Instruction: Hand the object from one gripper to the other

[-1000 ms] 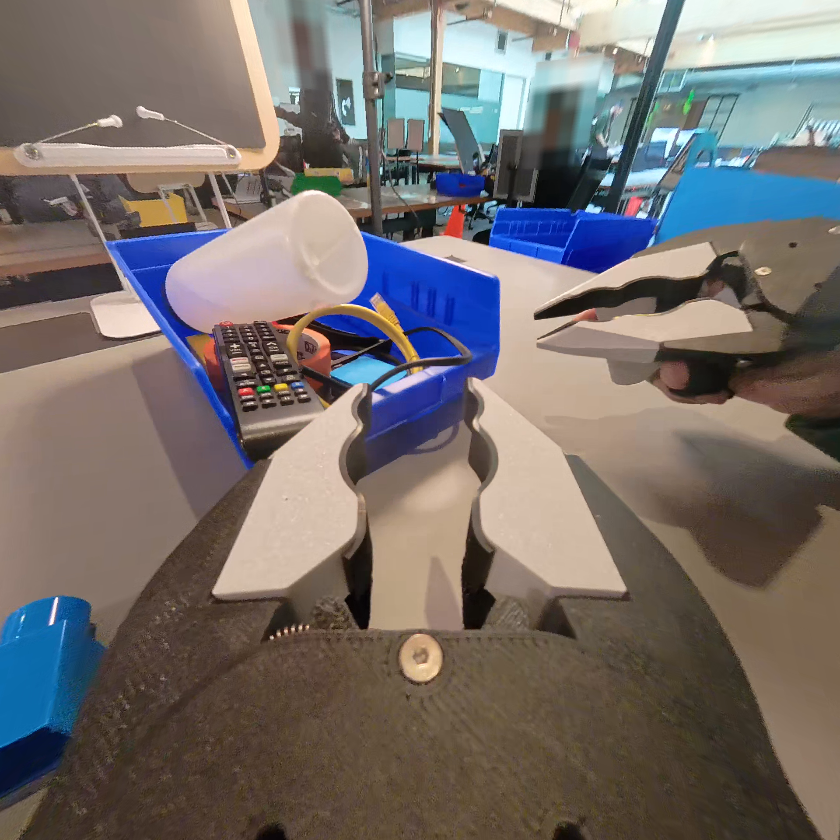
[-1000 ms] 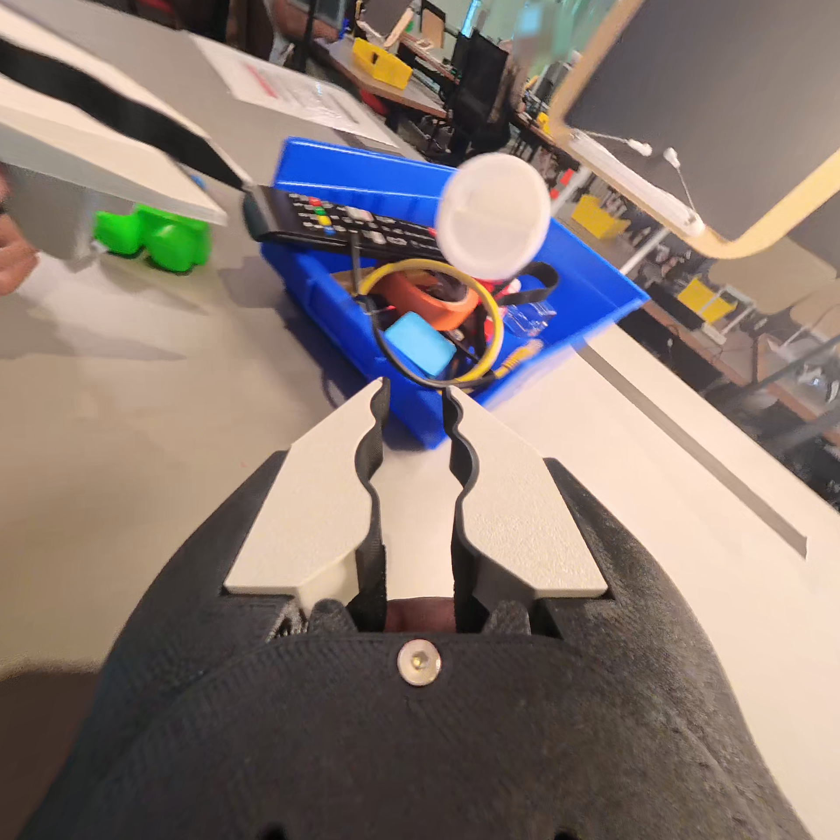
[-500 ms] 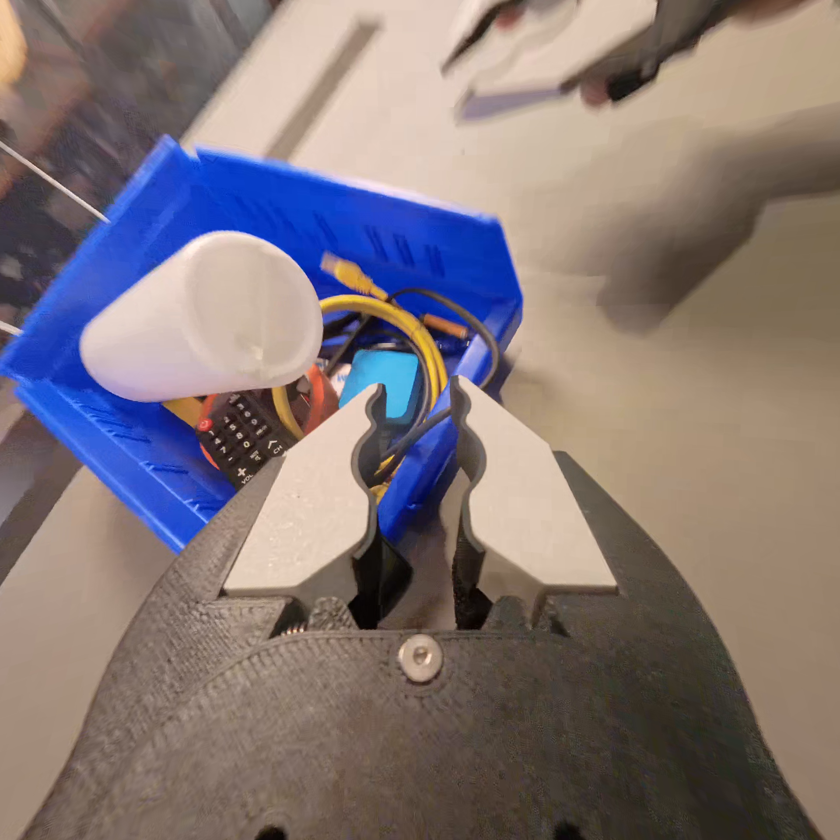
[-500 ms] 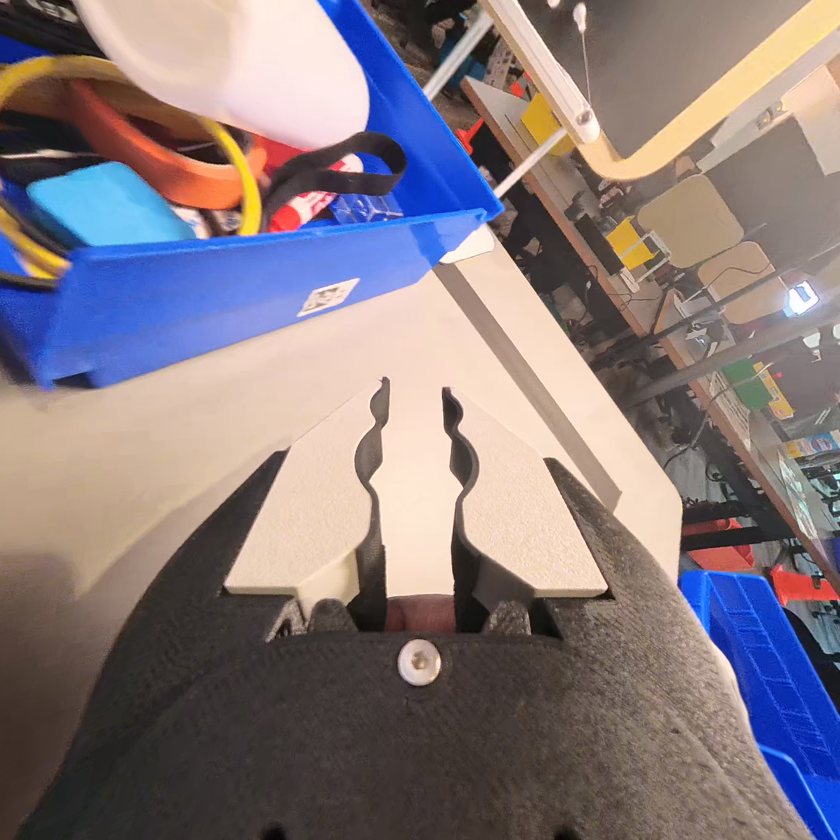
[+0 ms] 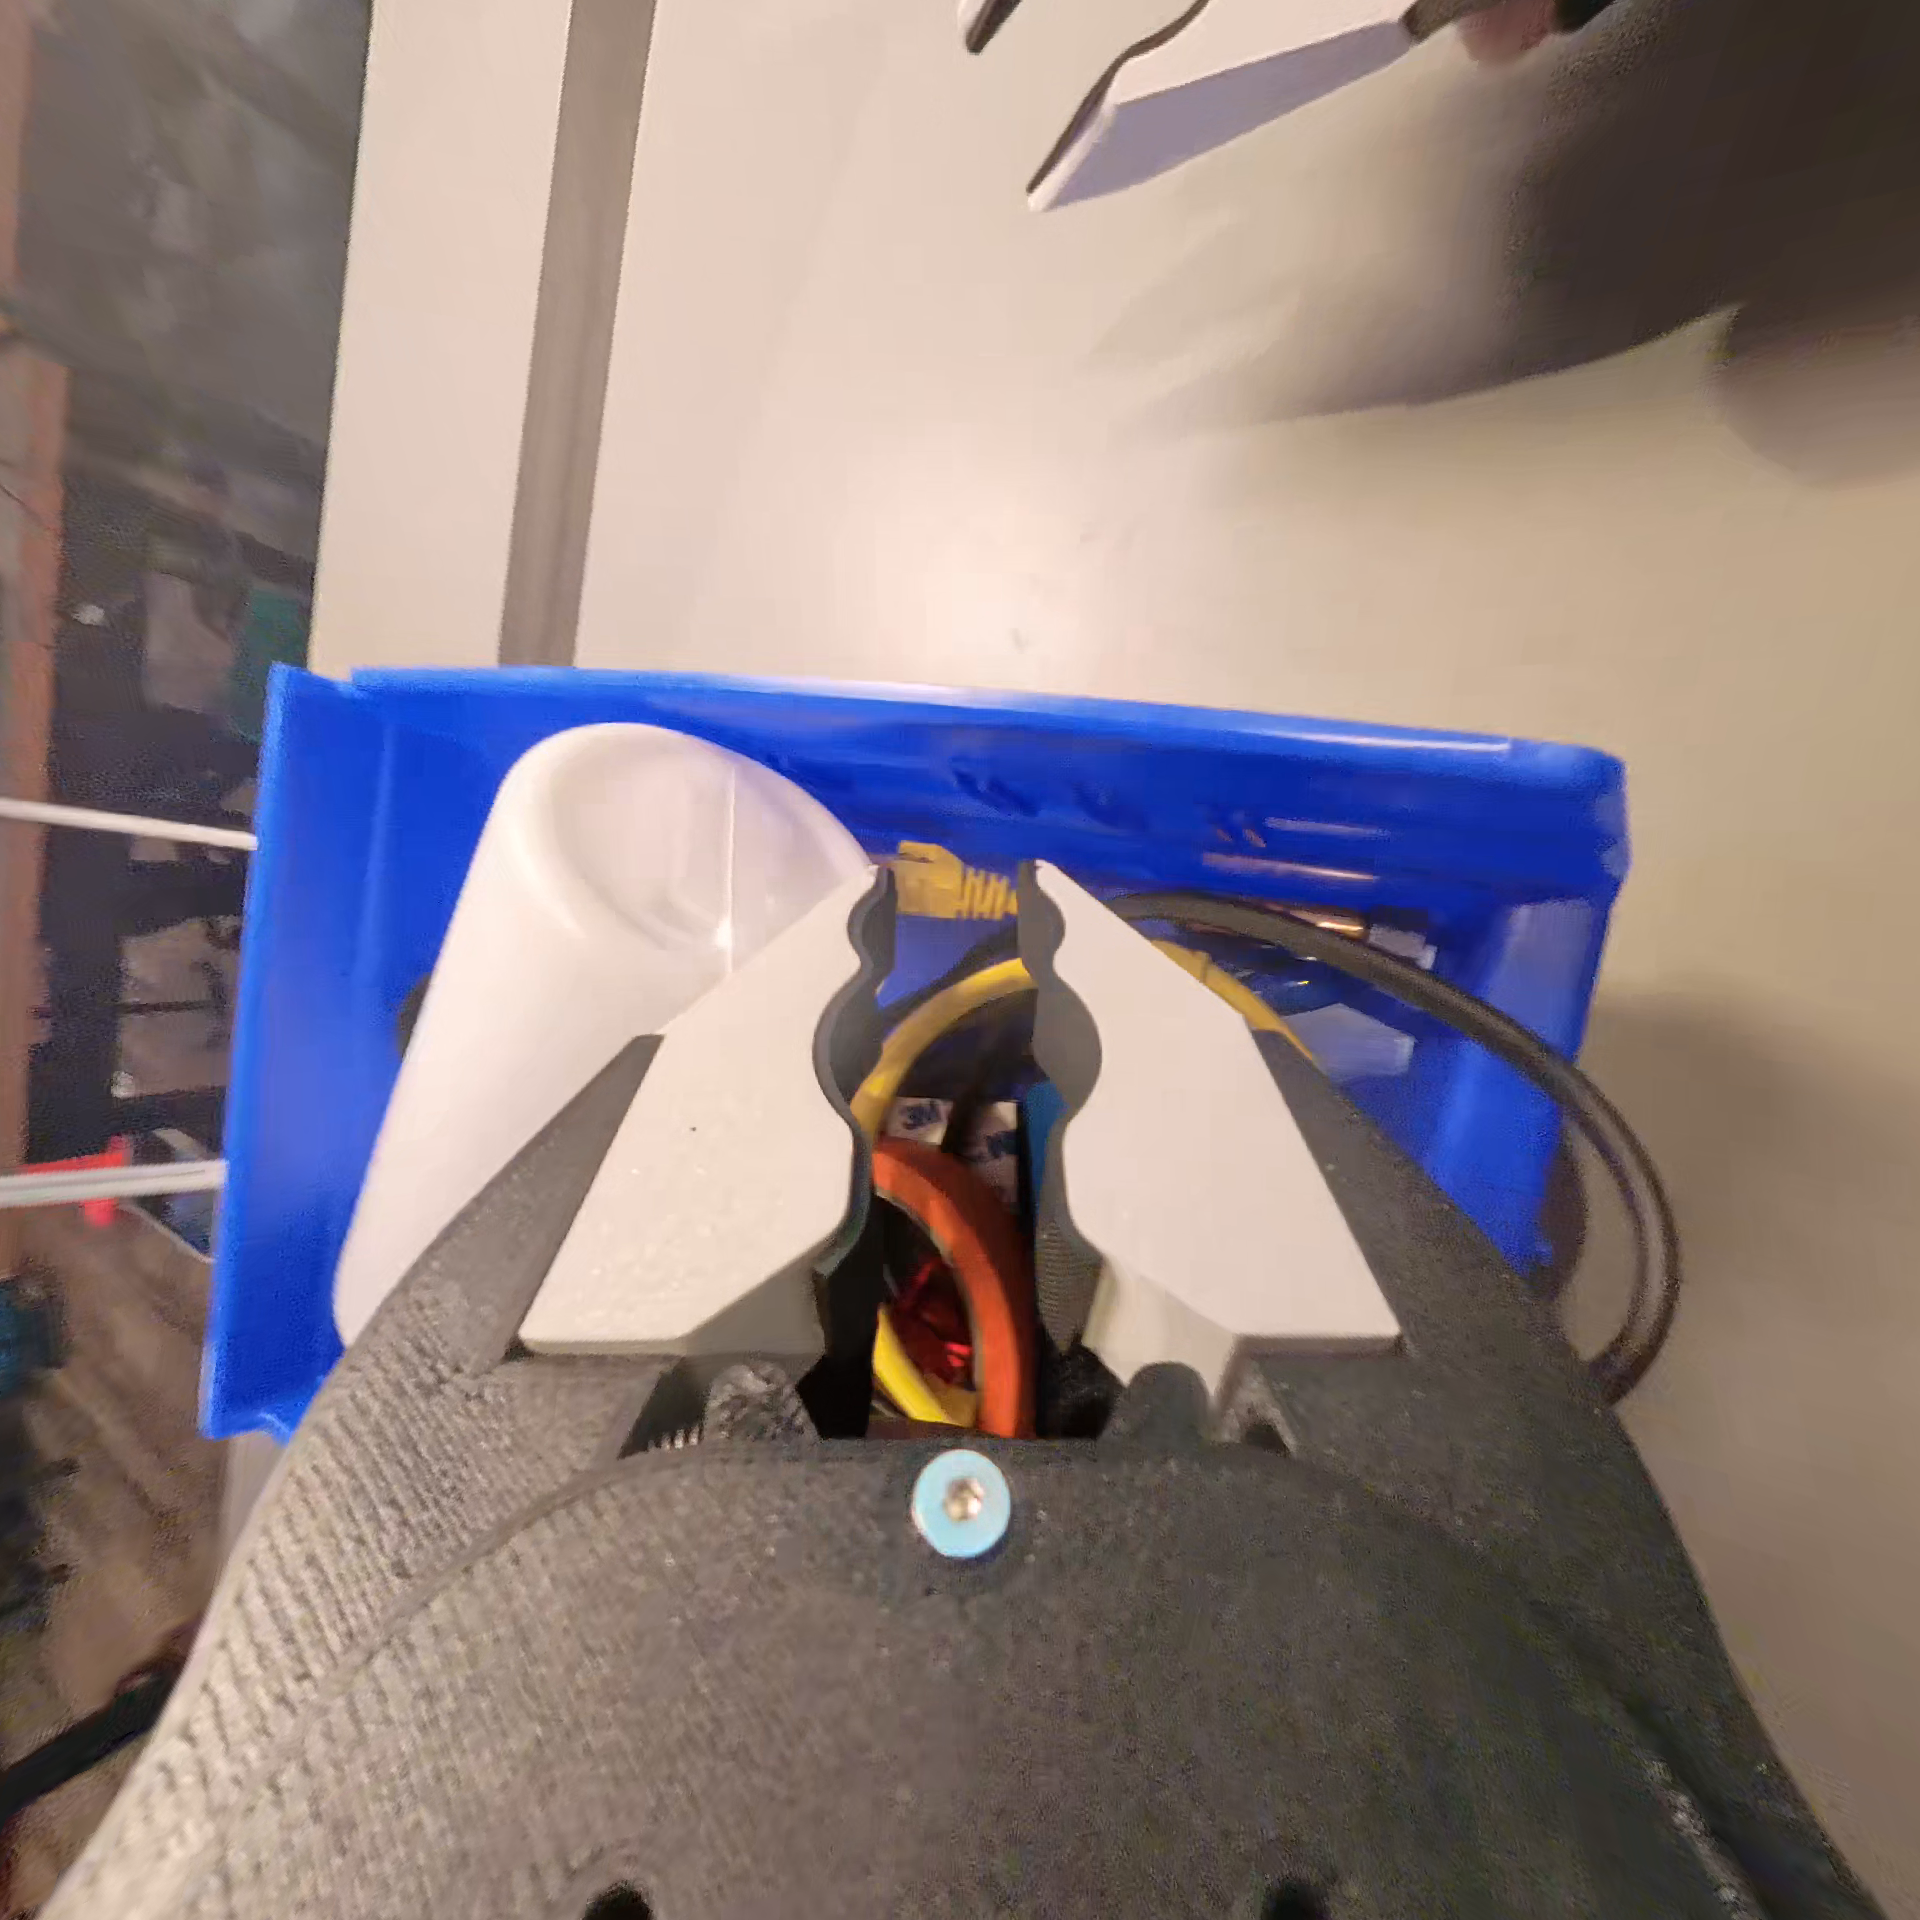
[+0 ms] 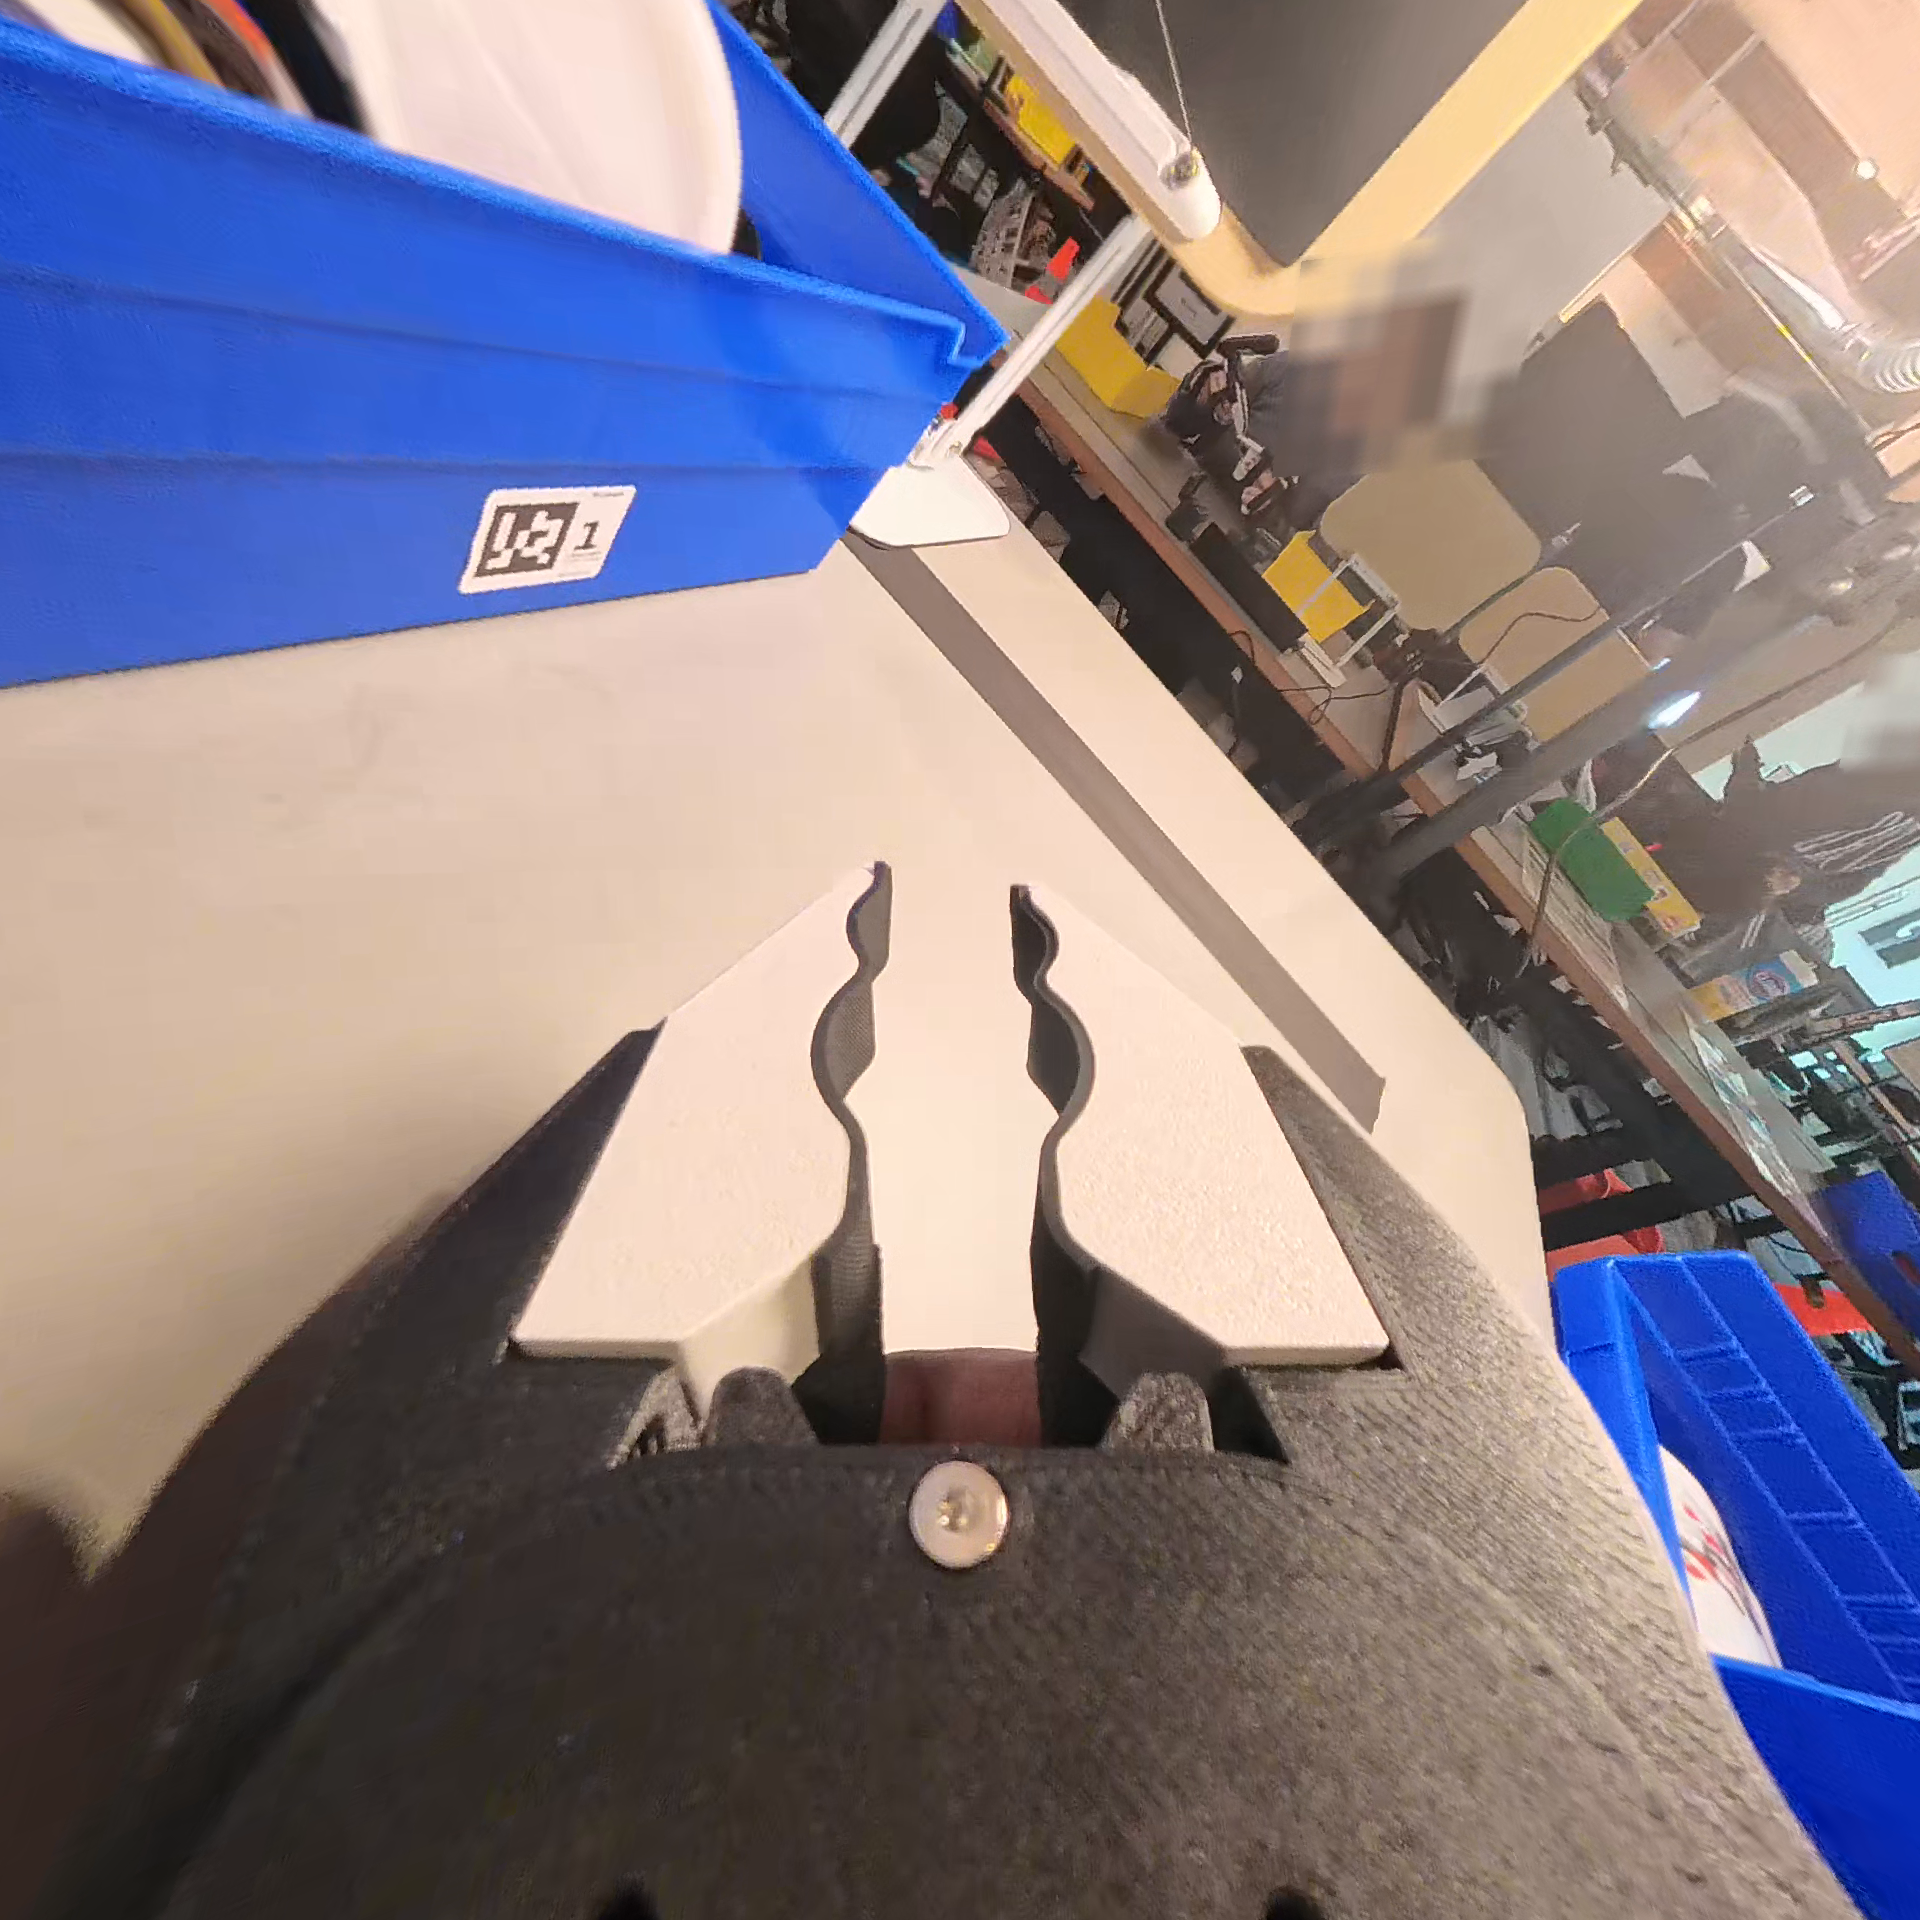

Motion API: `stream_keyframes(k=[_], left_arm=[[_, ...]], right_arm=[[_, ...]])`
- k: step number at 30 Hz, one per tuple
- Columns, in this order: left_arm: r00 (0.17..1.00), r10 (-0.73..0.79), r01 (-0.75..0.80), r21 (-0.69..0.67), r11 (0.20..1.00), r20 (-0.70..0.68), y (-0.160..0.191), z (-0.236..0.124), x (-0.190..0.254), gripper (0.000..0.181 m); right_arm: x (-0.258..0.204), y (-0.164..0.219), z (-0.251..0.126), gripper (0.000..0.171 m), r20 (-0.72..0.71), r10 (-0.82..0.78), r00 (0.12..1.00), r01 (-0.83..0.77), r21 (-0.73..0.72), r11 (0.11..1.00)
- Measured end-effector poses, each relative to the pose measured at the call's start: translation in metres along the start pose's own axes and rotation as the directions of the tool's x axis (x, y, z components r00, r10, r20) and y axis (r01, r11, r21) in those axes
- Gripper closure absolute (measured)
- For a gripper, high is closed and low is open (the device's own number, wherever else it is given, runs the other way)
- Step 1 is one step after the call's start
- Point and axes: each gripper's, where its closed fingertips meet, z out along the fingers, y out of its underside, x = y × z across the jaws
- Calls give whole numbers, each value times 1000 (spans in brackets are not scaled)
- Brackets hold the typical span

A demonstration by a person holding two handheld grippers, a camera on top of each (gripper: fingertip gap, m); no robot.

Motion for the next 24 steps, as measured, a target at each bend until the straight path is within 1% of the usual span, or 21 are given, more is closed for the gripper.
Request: stream_keyframes(k=[3,4,8,9,10,13,18,21,24], left_arm=[[997,69,-70,22,997,16,-3,2,-11,150],[996,94,-93,32,995,-5,-2,3,-10,150],[962,186,-183,35,983,-199,15,10,16,152],[950,214,-214,25,976,-227,20,12,21,153],[944,226,-232,4,973,-240,27,15,24,148],[944,201,-209,-4,978,-262,27,17,24,149],[925,288,-305,-34,952,-249,34,8,17,150],[929,278,-305,-82,949,-245,43,3,13,150],[931,234,-269,-91,959,-281,46,5,20,154]], right_arm=[[-2,10,2,148,0,-17,1000,17,-8,1000],[-4,13,3,148,10,-23,1000,23,-15,1000],[-14,18,6,148,33,-78,996,79,-28,997],[-16,18,6,147,35,-93,995,94,-26,995],[-18,18,6,147,38,-106,994,107,-26,994],[-20,18,6,147,39,-125,991,126,-23,992],[-20,18,6,147,34,-129,991,130,-25,991],[-21,18,6,148,32,-140,990,141,-24,990],[-22,18,6,148,31,-156,987,156,-26,987]])
